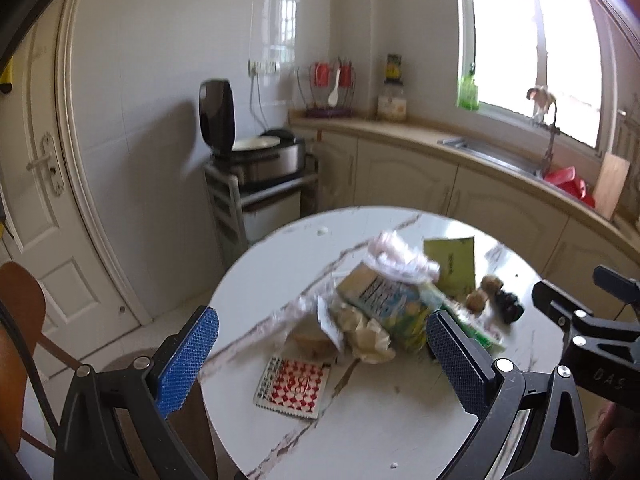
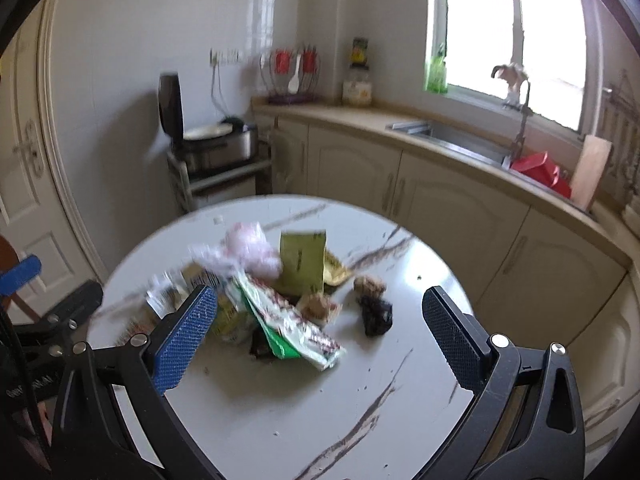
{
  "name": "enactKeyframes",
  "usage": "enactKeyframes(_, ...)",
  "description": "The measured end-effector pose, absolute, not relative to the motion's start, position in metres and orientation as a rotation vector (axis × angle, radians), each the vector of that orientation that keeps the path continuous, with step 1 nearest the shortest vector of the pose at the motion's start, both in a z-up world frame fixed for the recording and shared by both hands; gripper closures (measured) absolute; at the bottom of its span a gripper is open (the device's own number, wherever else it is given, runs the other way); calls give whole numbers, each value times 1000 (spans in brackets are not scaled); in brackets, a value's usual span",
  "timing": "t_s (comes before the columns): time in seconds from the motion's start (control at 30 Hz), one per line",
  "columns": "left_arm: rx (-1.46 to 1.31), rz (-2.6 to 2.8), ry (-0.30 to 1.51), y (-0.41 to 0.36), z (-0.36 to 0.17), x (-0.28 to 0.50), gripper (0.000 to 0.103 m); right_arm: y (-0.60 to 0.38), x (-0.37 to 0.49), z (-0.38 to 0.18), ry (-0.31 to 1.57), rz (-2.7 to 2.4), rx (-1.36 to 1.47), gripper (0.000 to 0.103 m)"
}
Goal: Collect trash
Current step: 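Move both tools toward the trash pile on the table, then grasp the red-white checkered sachet with the left tool while the right tool grasps the green-white wrapper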
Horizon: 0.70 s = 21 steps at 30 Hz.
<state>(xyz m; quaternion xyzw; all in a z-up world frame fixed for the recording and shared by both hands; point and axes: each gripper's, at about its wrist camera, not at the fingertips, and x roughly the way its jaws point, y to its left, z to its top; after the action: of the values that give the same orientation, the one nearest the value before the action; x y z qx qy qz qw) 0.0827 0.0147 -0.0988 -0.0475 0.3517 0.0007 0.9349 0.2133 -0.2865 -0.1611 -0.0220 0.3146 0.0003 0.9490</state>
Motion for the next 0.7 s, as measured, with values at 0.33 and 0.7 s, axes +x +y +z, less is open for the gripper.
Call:
enactKeyframes(0.33,-68,5,742,24,-148,120,1,-280,242,-216,780,60,-76,9)
enactKeyframes(0.7,-108,-4,826,39,-179,158,1,-267,290,-265,912,92,-183,45)
